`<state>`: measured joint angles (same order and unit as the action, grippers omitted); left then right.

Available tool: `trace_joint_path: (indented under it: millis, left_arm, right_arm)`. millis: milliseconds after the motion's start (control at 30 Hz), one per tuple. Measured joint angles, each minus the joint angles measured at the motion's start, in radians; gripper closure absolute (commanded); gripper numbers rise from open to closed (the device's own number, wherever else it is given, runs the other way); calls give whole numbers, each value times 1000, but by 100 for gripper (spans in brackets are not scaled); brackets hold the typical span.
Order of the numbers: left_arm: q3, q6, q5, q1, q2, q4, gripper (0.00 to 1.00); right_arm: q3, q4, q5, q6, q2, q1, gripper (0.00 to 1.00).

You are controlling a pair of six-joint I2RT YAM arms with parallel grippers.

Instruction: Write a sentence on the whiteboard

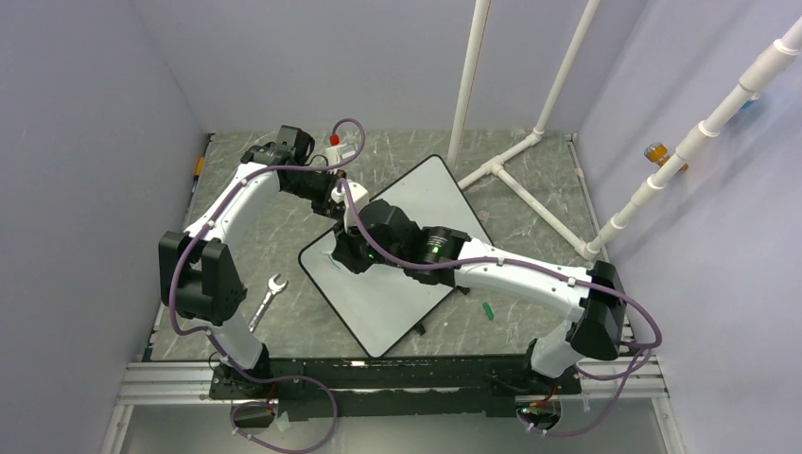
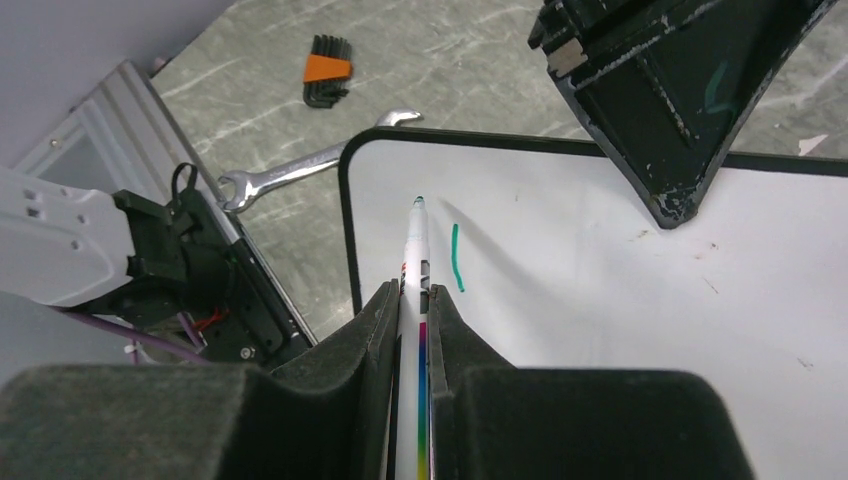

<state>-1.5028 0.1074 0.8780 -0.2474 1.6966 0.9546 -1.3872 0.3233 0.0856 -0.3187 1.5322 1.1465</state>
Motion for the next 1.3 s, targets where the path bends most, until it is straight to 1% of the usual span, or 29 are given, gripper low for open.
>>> trace_joint_path:
  millis: [300, 700, 1100, 1300]
  left_arm:
    - [0, 0, 0, 0, 0, 0, 100]
    - [1, 2, -3, 0, 0, -1, 100]
    - [1, 2, -4, 0, 0, -3, 100]
    - [1, 2, -4, 0, 0, -3, 100]
  right_arm:
    - [10, 13, 29, -15, 14, -2, 100]
    - [64, -3, 40, -33, 8, -5, 100]
    - [212, -15, 73, -70, -92, -5, 100]
    - [232, -14, 79, -82, -106, -5, 100]
